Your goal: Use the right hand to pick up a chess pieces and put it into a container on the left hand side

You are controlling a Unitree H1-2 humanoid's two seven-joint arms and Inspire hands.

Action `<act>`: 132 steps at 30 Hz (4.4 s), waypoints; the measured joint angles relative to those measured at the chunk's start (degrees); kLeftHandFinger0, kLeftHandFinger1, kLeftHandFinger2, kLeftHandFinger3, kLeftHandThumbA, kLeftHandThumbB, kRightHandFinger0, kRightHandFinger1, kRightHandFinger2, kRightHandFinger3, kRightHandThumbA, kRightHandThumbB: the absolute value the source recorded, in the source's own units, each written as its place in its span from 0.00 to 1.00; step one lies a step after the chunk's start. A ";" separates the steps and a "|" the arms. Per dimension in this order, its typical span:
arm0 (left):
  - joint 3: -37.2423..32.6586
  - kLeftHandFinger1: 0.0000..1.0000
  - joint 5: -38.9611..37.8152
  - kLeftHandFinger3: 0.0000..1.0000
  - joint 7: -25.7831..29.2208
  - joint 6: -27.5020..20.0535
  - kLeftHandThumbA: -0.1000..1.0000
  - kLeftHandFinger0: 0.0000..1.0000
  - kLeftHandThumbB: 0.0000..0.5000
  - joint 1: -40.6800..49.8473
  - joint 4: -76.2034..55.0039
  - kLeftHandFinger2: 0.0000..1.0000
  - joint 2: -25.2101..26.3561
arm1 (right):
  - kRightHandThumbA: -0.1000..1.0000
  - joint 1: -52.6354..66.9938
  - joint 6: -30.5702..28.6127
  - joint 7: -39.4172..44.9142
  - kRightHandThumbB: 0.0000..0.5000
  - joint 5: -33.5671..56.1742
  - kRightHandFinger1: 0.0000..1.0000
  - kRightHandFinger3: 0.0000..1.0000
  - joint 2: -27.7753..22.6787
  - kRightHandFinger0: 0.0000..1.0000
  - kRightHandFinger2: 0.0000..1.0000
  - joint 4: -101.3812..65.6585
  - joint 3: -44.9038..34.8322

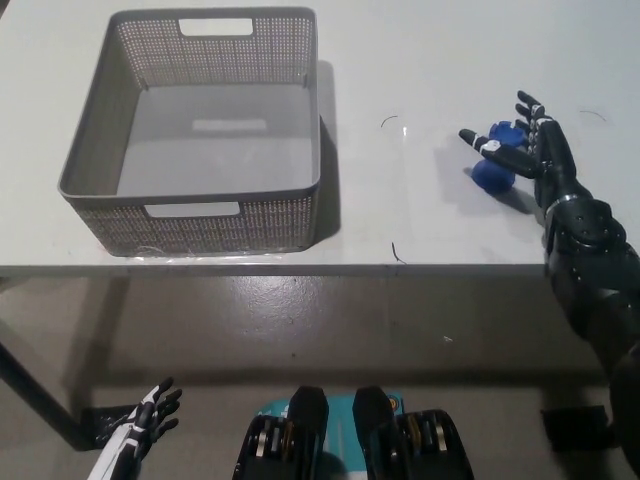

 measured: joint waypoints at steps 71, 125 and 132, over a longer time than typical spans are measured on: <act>2.62 1.00 -0.95 1.00 0.00 -3.22 1.00 1.00 0.39 0.23 1.83 1.00 -0.48 | 0.00 -13.04 -4.45 -18.50 0.31 0.87 0.17 0.65 8.90 0.00 0.58 -4.39 3.77; 1.10 1.00 0.22 1.00 -0.05 -1.02 1.00 1.00 0.41 -2.58 0.42 1.00 0.16 | 0.42 -18.46 6.43 -11.03 0.57 -10.14 1.00 1.00 23.68 0.87 1.00 4.92 24.05; 0.71 1.00 0.24 1.00 -0.05 -0.38 1.00 1.00 0.41 -2.68 -0.32 1.00 0.34 | 0.78 -18.39 8.98 -5.36 0.71 -10.57 1.00 1.00 22.22 1.00 1.00 4.92 24.64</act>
